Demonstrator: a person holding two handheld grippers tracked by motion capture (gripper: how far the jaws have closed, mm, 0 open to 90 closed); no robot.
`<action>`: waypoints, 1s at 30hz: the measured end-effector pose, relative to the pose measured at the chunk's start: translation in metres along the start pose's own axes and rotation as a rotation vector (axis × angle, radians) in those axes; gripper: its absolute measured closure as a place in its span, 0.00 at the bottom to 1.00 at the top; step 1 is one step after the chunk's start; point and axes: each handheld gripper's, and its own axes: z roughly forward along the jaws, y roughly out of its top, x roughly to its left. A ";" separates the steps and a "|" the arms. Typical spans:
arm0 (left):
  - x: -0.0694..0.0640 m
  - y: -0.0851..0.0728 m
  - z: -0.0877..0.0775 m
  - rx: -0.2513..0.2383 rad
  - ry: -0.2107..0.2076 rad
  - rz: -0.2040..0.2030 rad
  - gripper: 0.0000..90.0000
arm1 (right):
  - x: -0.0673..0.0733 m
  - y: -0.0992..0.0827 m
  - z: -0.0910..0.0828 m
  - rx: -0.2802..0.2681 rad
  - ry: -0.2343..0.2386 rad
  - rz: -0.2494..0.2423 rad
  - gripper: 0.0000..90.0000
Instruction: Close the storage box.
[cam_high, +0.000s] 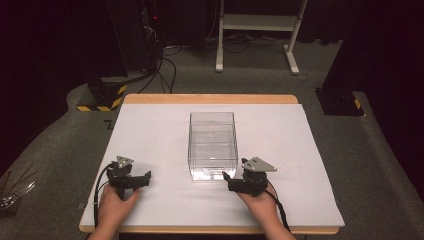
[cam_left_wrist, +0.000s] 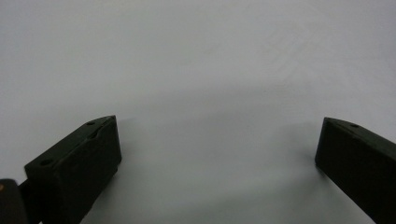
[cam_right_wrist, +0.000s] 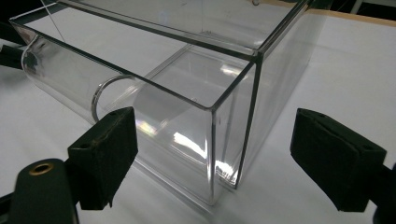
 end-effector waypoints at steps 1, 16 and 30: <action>0.000 0.000 0.000 0.000 0.000 0.000 0.01 | -0.001 0.000 0.001 -0.002 0.000 0.003 0.17; 0.000 0.000 0.000 0.001 0.000 0.000 0.01 | -0.010 0.005 0.012 0.006 -0.018 0.015 0.17; 0.000 0.000 0.000 0.001 -0.002 0.000 0.01 | -0.018 0.008 0.023 0.022 -0.046 0.034 0.17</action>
